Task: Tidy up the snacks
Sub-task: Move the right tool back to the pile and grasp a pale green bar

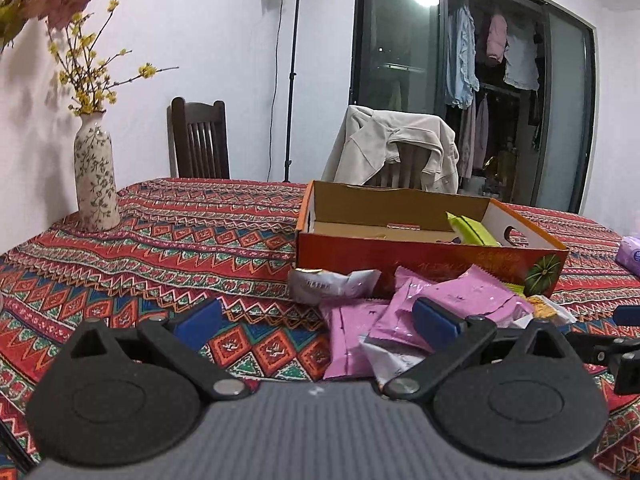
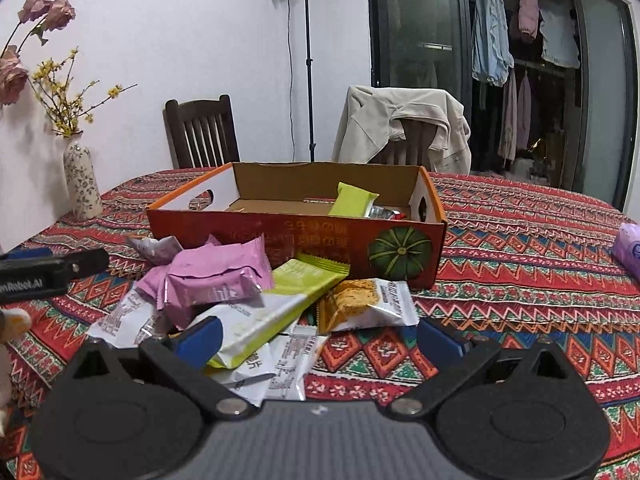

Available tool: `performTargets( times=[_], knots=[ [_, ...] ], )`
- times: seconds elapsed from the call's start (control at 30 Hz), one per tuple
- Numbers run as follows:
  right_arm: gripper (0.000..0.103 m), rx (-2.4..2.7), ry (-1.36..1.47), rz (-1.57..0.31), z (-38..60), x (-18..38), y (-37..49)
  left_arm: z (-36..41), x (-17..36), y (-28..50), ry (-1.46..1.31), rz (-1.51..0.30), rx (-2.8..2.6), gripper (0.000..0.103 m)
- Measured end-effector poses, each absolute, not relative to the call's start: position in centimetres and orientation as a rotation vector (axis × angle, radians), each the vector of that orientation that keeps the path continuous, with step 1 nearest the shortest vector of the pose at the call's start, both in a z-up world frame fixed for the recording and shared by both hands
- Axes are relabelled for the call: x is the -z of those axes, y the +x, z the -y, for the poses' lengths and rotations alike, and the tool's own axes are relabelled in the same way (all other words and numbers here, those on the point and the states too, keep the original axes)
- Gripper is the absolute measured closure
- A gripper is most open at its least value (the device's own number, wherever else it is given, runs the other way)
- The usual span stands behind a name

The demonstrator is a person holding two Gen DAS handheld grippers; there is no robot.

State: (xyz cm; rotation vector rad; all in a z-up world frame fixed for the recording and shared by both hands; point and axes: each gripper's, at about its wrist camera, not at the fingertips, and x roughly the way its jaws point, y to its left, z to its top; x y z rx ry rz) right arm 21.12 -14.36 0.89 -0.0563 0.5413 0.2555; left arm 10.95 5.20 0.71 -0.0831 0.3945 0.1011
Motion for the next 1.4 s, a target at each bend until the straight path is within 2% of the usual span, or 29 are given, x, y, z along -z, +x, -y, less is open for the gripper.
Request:
performTargets(
  times=[0.57,0.63,0.73,0.8,0.87,0.97,1.07,1.4],
  knots=[
    [0.001,-0.215,-0.115,-0.650,7.9,0.5,26.0,-6.2,0.5,11.3,-0.144,-0.394,-0.093,0.000],
    [0.004,-0.202,-0.120,-0.652,8.0,0.6,26.0,-6.3,0.5,11.2,-0.147,-0.391,-0.093,0.000],
    [0.017,-0.216,-0.122,-0.668,8.3,0.9,25.9,-6.4,0.5,11.2,-0.152,-0.391,-0.095,0.000],
    [0.029,-0.230,-0.115,-0.677,8.7,1.0,25.7,-6.4,0.5,11.2,-0.156,-0.394,-0.099,0.000],
    [0.036,-0.254,-0.076,-0.701,9.4,1.0,25.6,-6.4,0.5,11.2,-0.160,-0.395,-0.100,0.000],
    [0.057,-0.239,-0.075,-0.703,10.1,1.0,25.4,-6.4,0.6,11.2,-0.159,-0.396,-0.103,0.000],
    [0.062,-0.235,-0.040,-0.701,11.3,0.9,25.3,-6.4,0.6,11.2,-0.160,-0.396,-0.103,0.000],
    [0.063,-0.201,-0.029,-0.626,13.5,0.9,23.8,-6.2,0.6,11.5,-0.146,-0.419,-0.119,0.000]
  ],
)
